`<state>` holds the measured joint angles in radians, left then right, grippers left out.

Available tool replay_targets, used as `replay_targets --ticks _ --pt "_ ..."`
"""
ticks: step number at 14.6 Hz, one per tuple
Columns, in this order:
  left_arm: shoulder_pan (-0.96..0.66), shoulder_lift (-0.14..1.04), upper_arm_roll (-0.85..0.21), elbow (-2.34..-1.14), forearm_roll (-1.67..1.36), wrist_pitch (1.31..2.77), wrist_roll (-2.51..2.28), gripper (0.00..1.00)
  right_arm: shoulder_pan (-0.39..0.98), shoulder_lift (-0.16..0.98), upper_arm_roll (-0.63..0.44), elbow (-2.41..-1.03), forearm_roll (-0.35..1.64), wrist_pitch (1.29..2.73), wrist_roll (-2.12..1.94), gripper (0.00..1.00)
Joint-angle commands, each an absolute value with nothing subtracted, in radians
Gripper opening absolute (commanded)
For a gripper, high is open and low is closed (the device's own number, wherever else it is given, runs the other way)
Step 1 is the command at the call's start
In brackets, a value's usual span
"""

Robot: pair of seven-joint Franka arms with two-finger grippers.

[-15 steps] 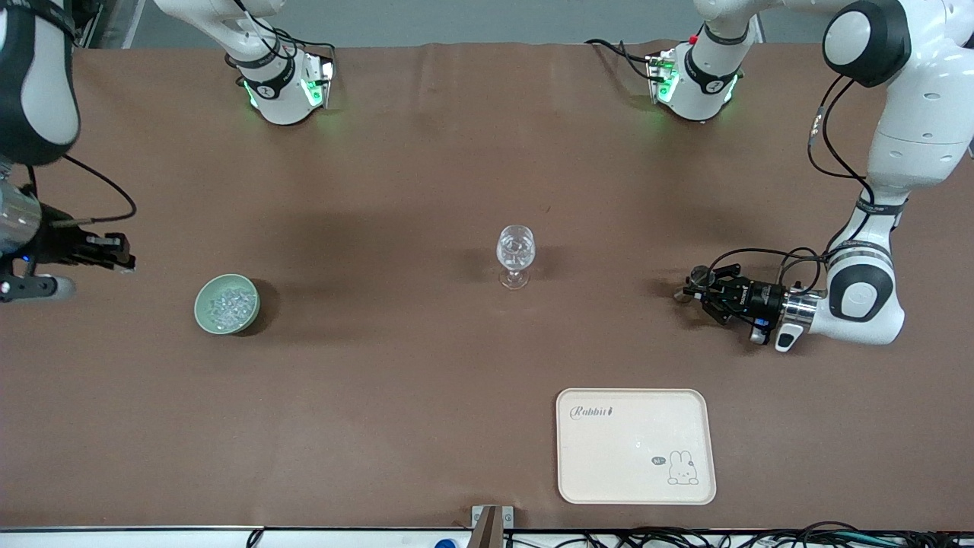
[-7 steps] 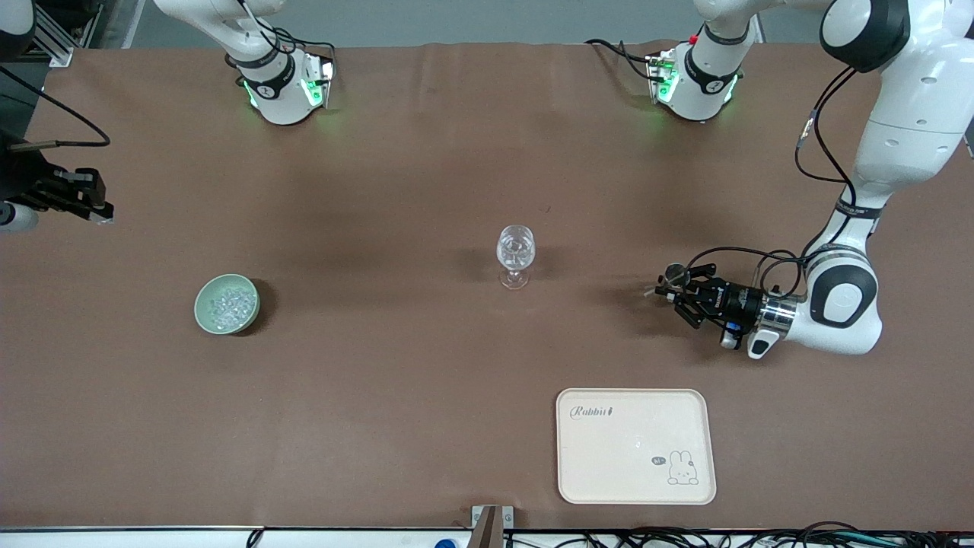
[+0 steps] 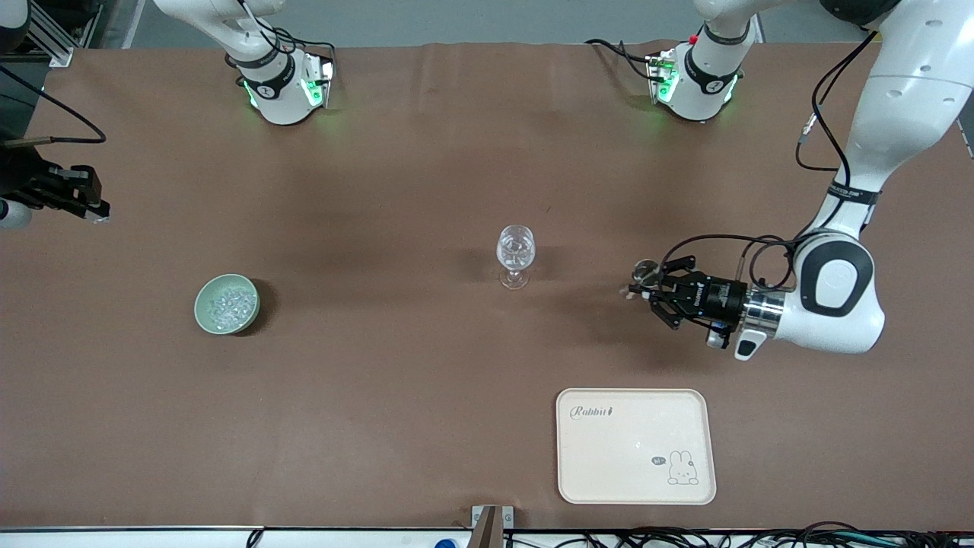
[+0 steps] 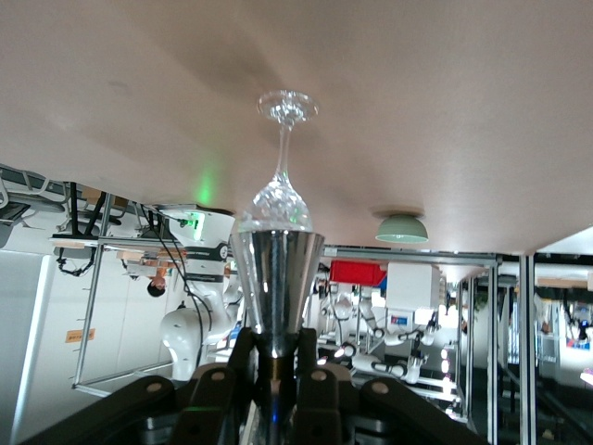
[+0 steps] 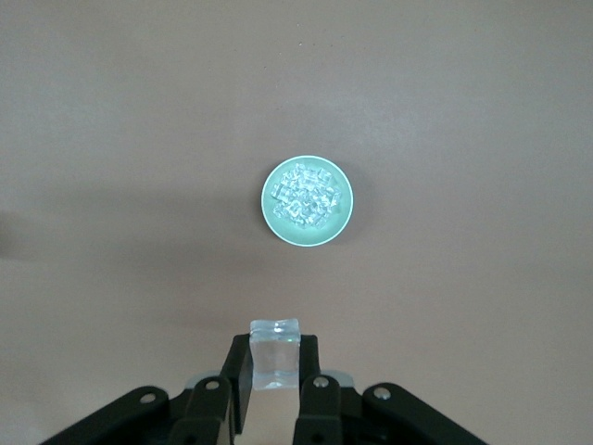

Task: Pour wine and add ice with both arms
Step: 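Carry the metal jigger over the wine glass with the left gripper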

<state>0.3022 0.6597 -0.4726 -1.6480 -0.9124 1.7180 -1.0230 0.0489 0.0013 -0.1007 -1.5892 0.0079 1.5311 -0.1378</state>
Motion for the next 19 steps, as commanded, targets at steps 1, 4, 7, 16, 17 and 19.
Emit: replay_targets --ticks 1,4,7,16,17,19 --pt "0.249 0.583 -0.476 -1.697 -0.934 1.778 -1.08 0.01 0.046 -0.008 -0.1 -1.585 0.018 1.517 -0.129 0.08" --pt "0.167 0.514 -0.476 -1.747 -0.934 1.882 -1.13 0.01 0.046 -0.005 -0.1 -1.585 0.018 1.519 -0.129 0.08" --pt "0.118 0.496 -0.476 -1.756 -0.922 1.927 -1.181 0.01 0.048 -0.003 -0.1 -1.585 0.018 1.52 -0.129 0.08" --pt "0.02 0.422 -0.476 -1.793 -0.729 2.022 -1.366 0.01 0.048 -0.002 -0.1 -1.589 0.02 1.525 -0.127 0.08" --pt "0.017 0.422 -0.477 -1.786 -0.698 2.023 -1.397 0.01 0.048 -0.002 -0.1 -1.589 0.02 1.523 -0.127 0.08" --pt "-0.012 0.422 -0.477 -1.781 -0.673 2.023 -1.428 0.01 0.048 -0.002 -0.1 -1.588 0.02 1.523 -0.127 0.08"
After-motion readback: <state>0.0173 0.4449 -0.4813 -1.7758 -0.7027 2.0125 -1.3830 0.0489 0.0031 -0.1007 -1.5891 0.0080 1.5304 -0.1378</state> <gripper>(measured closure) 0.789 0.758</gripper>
